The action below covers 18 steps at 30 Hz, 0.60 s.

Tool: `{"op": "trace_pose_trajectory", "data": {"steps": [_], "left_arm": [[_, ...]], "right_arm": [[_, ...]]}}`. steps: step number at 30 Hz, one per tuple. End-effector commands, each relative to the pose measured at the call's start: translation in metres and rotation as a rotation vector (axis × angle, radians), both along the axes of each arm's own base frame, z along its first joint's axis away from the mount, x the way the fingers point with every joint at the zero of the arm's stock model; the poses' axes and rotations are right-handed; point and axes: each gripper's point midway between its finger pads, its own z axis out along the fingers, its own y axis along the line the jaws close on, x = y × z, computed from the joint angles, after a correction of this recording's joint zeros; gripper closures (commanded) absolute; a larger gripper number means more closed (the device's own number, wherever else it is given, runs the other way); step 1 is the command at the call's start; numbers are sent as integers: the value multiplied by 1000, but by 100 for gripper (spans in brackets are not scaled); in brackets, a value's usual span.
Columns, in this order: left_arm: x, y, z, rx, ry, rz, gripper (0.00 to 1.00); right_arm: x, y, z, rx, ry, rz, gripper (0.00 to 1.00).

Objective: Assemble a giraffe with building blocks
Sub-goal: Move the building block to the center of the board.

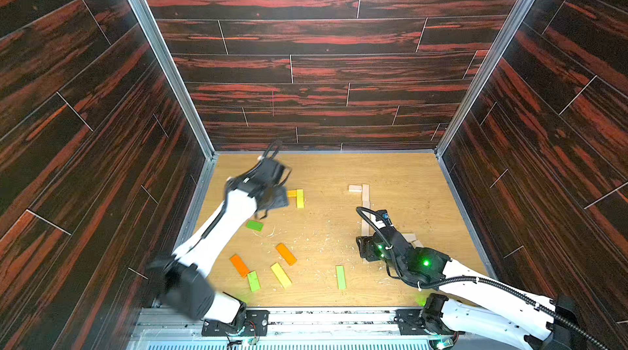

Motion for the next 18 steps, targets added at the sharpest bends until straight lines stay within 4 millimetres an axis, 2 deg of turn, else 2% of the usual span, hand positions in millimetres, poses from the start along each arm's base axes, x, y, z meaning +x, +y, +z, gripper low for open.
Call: {"op": "trace_pose_trajectory", "data": {"steps": [1, 5, 6, 8, 9, 18], "left_arm": [[-30, 3, -27, -40, 66, 39, 11], [-66, -8, -51, -100, 171, 39, 13], [-72, -12, -55, -97, 181, 35, 12], [-80, -22, -66, -103, 201, 27, 3], [-83, -27, -72, -107, 210, 25, 0], [-97, -50, -105, -133, 257, 32, 1]], "right_arm": [[-2, 6, 12, 40, -12, 4, 28], [-4, 8, 11, 43, -11, 11, 28], [-5, 9, 9, 42, -9, 13, 28], [-6, 9, 8, 45, -7, 16, 28], [-6, 9, 7, 43, -6, 17, 28], [-7, 9, 6, 40, -4, 16, 28]]}}
